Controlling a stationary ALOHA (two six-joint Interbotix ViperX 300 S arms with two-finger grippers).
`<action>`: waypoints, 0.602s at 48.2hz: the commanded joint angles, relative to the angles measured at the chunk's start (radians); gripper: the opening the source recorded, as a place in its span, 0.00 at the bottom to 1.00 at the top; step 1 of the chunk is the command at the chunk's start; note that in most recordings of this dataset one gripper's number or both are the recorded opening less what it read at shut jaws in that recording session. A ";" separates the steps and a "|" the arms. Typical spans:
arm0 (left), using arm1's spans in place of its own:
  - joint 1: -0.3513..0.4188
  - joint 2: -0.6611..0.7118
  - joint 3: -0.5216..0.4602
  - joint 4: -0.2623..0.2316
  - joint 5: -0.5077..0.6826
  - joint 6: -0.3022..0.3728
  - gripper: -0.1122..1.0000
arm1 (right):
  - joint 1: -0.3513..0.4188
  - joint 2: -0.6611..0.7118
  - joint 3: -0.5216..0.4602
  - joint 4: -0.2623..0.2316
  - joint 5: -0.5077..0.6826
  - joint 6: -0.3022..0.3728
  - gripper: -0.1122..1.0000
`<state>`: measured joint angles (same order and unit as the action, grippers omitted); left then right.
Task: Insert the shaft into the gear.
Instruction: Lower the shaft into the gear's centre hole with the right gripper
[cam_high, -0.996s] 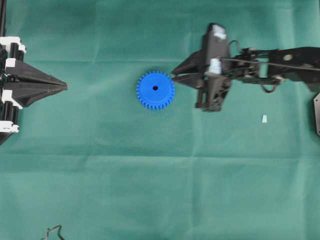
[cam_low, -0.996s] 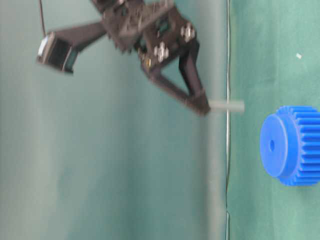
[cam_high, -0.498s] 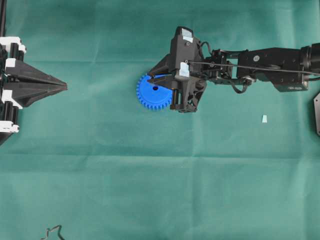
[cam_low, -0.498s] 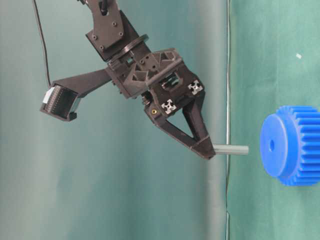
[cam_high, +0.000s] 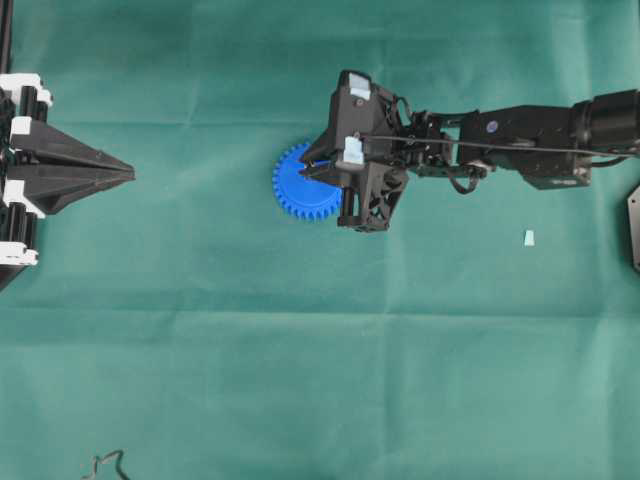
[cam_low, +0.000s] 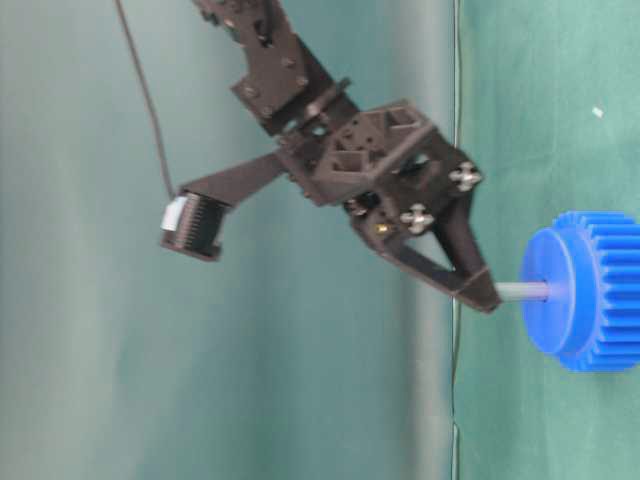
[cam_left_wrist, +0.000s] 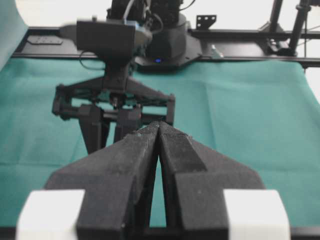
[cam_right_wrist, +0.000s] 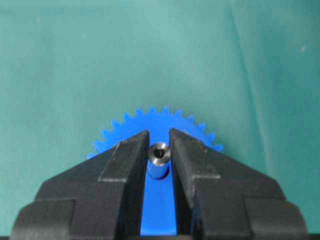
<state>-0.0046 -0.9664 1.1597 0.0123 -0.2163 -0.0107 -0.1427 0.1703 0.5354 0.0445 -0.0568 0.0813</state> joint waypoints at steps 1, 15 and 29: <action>-0.003 0.005 -0.028 0.003 -0.006 0.000 0.10 | 0.003 -0.012 -0.014 0.003 -0.011 0.002 0.25; -0.003 0.006 -0.028 0.003 -0.006 0.000 0.10 | 0.003 -0.012 -0.014 0.003 -0.014 0.002 0.25; -0.003 0.006 -0.026 0.003 -0.003 0.000 0.10 | 0.003 0.014 -0.014 0.003 -0.037 0.002 0.25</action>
<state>-0.0061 -0.9664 1.1597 0.0138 -0.2148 -0.0107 -0.1411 0.1887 0.5354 0.0445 -0.0782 0.0813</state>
